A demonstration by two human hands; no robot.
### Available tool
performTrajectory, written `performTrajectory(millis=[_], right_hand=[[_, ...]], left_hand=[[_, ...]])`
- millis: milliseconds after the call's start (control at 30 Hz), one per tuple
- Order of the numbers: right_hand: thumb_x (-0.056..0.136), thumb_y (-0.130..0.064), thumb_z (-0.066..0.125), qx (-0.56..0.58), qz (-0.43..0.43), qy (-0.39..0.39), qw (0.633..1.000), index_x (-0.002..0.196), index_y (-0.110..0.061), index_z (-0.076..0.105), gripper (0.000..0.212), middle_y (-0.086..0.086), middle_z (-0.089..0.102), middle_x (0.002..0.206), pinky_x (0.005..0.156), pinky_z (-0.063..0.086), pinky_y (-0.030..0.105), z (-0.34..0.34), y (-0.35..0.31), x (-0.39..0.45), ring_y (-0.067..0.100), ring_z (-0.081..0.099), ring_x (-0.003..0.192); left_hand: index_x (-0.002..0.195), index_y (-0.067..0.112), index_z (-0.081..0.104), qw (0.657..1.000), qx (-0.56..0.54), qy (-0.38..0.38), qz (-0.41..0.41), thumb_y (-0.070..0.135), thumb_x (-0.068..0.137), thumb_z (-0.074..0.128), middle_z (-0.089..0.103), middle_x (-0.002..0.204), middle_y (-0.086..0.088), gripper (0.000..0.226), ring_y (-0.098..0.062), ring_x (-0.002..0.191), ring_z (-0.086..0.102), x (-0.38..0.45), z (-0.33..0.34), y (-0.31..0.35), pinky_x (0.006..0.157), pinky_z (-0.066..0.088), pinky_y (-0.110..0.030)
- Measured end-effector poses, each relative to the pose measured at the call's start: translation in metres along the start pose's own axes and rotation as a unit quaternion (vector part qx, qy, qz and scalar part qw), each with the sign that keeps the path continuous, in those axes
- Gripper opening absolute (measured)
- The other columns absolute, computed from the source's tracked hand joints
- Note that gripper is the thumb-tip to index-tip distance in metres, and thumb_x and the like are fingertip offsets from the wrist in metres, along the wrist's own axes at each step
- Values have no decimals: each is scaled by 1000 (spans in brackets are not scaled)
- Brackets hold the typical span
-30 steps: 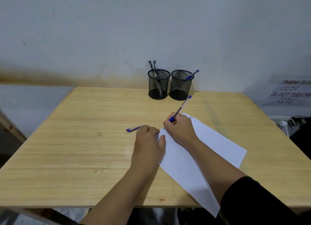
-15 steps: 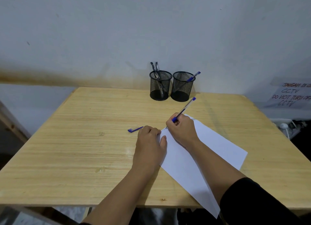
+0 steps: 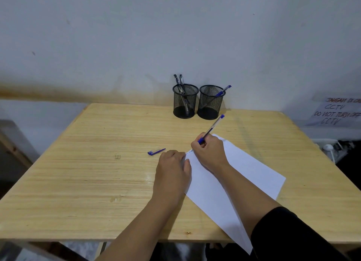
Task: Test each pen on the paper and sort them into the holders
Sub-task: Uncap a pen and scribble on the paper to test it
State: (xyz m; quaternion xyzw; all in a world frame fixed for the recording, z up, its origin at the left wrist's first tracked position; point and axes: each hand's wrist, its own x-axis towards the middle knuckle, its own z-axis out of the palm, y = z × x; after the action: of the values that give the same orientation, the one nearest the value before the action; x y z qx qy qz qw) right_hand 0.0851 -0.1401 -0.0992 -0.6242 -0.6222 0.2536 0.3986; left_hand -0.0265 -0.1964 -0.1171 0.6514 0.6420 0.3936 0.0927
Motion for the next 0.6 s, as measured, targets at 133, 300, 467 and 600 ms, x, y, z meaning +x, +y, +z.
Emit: performTrajectory(millis=[133, 300, 467, 600], right_hand=[[82, -16, 56, 2, 3, 2, 1000, 76, -10, 56, 8, -4, 51, 59, 53, 38, 16, 0, 0, 0, 10, 47, 56], [81, -18, 55, 3, 9, 3, 1000, 77, -11, 57, 8, -4, 51, 59, 53, 39, 17, 2, 2, 1, 11, 47, 55], [83, -16, 56, -7, 5, 4, 1000, 81, -8, 58, 9, -3, 52, 63, 53, 40, 16, 2, 1, 2, 11, 48, 57], [84, -16, 55, -8, 10, 12, 1000, 81, -8, 57, 8, -2, 52, 64, 53, 39, 15, 2, -1, 1, 11, 48, 58]], left_hand=[[104, 9, 66, 1000, 5, 2, 4, 19, 87, 54, 65, 103, -3, 24, -16, 103, 53, 0, 0, -1, 79, 30, -15], [103, 9, 66, 1000, 3, 4, 0, 20, 86, 54, 64, 103, -3, 23, -16, 103, 53, 0, 1, -2, 79, 31, -15], [104, 9, 66, 1000, -7, 1, -3, 19, 85, 55, 63, 104, -2, 24, -16, 102, 53, 1, 3, -3, 78, 32, -16], [103, 8, 66, 1000, -7, -6, -2, 18, 86, 54, 64, 102, -3, 24, -18, 102, 54, 1, 2, -2, 78, 33, -17]])
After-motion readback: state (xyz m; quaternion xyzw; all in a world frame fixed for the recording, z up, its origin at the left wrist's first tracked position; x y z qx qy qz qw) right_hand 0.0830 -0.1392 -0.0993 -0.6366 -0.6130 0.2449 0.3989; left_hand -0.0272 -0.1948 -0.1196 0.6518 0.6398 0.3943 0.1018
